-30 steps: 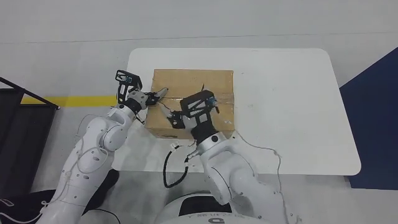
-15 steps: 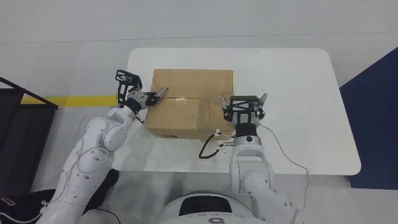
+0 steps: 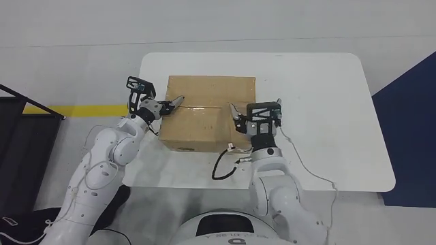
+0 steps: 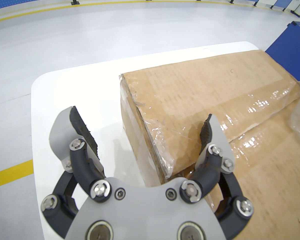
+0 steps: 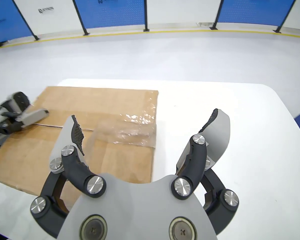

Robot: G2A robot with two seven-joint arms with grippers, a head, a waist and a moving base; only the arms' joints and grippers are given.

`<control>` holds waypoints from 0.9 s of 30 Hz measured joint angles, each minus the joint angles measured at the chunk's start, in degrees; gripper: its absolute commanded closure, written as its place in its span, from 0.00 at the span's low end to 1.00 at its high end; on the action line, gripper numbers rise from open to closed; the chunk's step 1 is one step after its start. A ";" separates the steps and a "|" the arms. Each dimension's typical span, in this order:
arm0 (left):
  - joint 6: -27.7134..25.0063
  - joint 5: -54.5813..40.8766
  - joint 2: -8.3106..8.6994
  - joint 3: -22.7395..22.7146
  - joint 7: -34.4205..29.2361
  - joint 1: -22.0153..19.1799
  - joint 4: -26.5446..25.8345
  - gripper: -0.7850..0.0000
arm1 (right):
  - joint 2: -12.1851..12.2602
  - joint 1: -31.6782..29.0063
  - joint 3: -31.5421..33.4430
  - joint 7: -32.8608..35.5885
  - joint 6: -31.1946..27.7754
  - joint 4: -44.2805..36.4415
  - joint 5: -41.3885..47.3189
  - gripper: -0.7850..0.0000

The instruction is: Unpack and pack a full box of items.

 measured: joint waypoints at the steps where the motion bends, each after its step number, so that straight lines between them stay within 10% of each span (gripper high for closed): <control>1: 0.00 0.00 0.00 0.00 0.00 0.00 0.00 0.00 | 0.04 0.34 1.43 -2.02 -3.19 1.10 4.13 0.00; 11: 0.00 0.00 0.00 0.00 0.00 0.00 0.00 0.00 | 0.36 7.35 14.48 -7.48 -27.92 18.81 46.92 0.00; 27: 0.00 0.00 0.00 0.00 0.00 0.00 0.00 0.00 | 1.85 0.82 18.90 -9.63 -44.63 12.55 52.24 0.00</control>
